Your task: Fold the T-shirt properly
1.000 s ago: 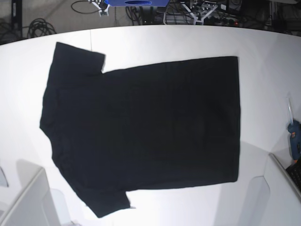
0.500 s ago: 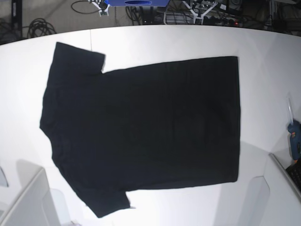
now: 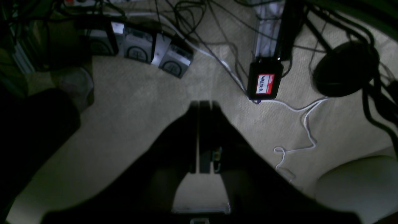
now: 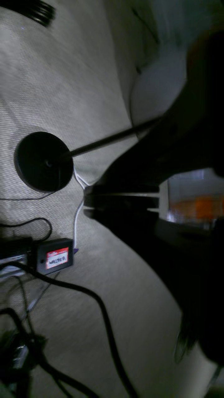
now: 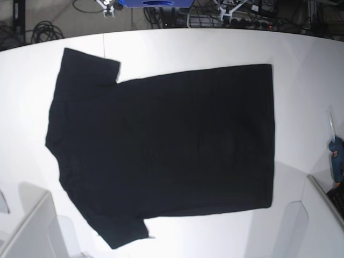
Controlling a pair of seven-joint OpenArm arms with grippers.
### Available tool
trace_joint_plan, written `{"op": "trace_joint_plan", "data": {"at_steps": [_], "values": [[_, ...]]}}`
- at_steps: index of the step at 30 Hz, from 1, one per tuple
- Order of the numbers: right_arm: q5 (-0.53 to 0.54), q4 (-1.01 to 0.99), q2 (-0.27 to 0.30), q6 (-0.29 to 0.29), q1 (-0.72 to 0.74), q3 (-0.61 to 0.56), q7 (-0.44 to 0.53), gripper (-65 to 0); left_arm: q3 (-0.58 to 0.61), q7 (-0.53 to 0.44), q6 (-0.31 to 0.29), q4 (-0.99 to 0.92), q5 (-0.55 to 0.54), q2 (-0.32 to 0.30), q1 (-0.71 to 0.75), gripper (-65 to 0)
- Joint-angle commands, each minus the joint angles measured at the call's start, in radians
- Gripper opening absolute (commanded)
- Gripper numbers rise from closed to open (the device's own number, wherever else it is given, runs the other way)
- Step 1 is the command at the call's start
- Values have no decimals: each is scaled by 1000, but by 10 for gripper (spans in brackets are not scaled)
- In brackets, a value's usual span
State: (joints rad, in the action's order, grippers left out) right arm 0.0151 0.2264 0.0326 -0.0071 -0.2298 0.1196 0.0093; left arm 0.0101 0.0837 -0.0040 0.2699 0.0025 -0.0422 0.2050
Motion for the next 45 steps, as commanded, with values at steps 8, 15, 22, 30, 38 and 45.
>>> {"op": "trace_joint_plan", "data": {"at_steps": [8,15,22,30,38,45], "values": [[-7,466,7,2,-273,117,-171,-650,-6,3,9,360,-2,-89,248,-650],[-5,828,-17,2,-425,226,-296,-650,-11,3,9,783,-46,-173,500,-650],[-5,1172,-78,3,-535,312,-380,-650,-11,3,9,1213,-437,-371,767,-650],[-5,1600,-144,3,-604,383,-464,-650,-55,1,9,1523,-422,-442,923,-650],[0,1777,-144,3,-503,383,-469,-650,-189,3,9,1684,-404,-393,937,-650],[332,1772,-78,3,-414,383,-469,-504,-336,8,9,1683,-597,-393,876,-650]]}}
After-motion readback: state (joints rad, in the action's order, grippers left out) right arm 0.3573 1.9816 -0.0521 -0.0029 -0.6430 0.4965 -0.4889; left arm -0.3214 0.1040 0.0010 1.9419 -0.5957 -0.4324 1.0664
